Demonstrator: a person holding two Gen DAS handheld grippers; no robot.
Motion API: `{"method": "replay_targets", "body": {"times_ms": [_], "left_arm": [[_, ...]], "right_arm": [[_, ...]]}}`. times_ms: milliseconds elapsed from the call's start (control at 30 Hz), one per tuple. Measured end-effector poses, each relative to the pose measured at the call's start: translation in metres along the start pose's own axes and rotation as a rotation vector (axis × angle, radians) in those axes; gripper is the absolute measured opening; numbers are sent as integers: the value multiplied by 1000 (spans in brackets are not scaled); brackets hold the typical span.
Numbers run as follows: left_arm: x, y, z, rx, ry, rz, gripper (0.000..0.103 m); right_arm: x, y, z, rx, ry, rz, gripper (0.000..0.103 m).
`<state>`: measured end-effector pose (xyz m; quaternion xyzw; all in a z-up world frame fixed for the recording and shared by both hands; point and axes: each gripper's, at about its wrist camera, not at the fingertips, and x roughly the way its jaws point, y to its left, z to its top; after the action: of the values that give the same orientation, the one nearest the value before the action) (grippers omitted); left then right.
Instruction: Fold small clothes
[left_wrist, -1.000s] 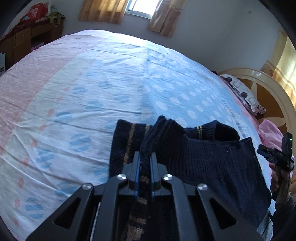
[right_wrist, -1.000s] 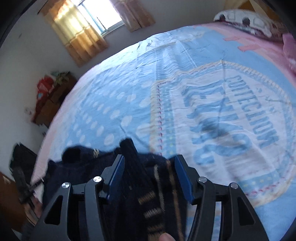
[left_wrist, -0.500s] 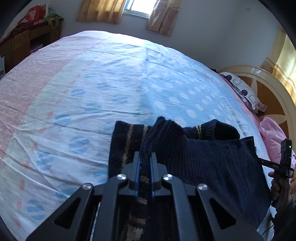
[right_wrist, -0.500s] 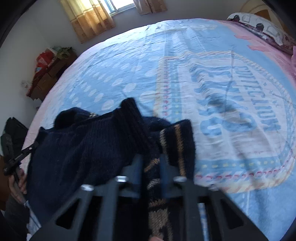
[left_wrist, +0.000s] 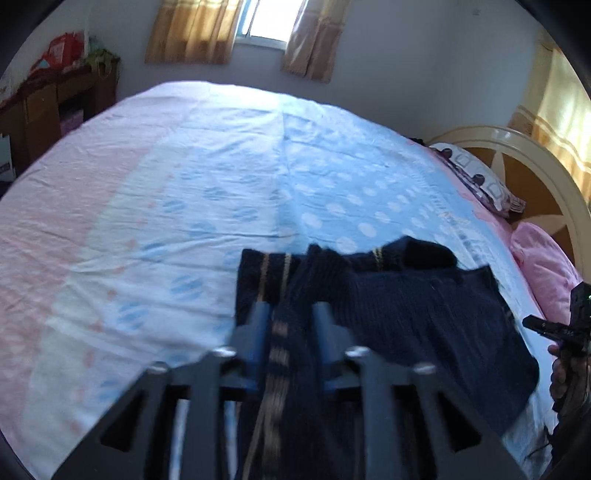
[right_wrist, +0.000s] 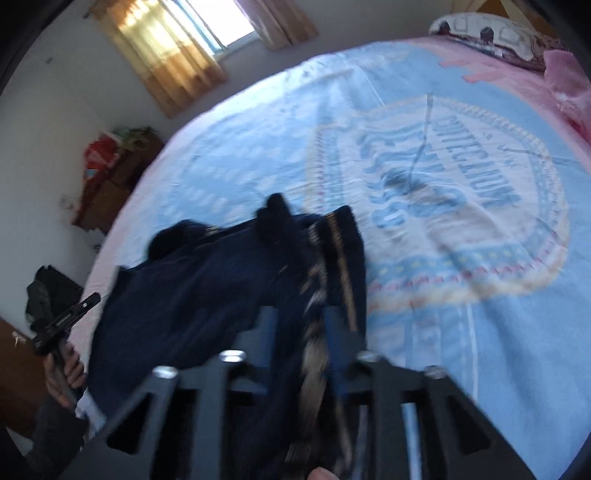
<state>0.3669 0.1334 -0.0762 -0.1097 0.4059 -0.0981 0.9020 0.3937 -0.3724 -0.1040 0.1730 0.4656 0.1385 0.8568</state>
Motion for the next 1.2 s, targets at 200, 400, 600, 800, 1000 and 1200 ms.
{"method": "replay_targets", "body": {"times_ms": [200,400,600,800,1000,1200], "left_arm": [[-27,6,-54,14,70,11,58],[-28,-3,-96,26,113,-6,58],[-29,-5,-99,43,108,-10,49],[-31,-10,-106,46,117,-22,47],[-35,-10,-109,38,112,-32,53],[-31,-5,-107,26,149,-21,12]], "right_arm": [[-45,18,-50,-70,8,23,43],[-31,33,-96,-167,82,-47,43],[-31,32,-113,-193,72,-65,43],[-30,38,-116,-273,69,-120,43],[-31,30,-122,-259,57,-90,26],[-30,36,-119,-278,50,-97,10]]}}
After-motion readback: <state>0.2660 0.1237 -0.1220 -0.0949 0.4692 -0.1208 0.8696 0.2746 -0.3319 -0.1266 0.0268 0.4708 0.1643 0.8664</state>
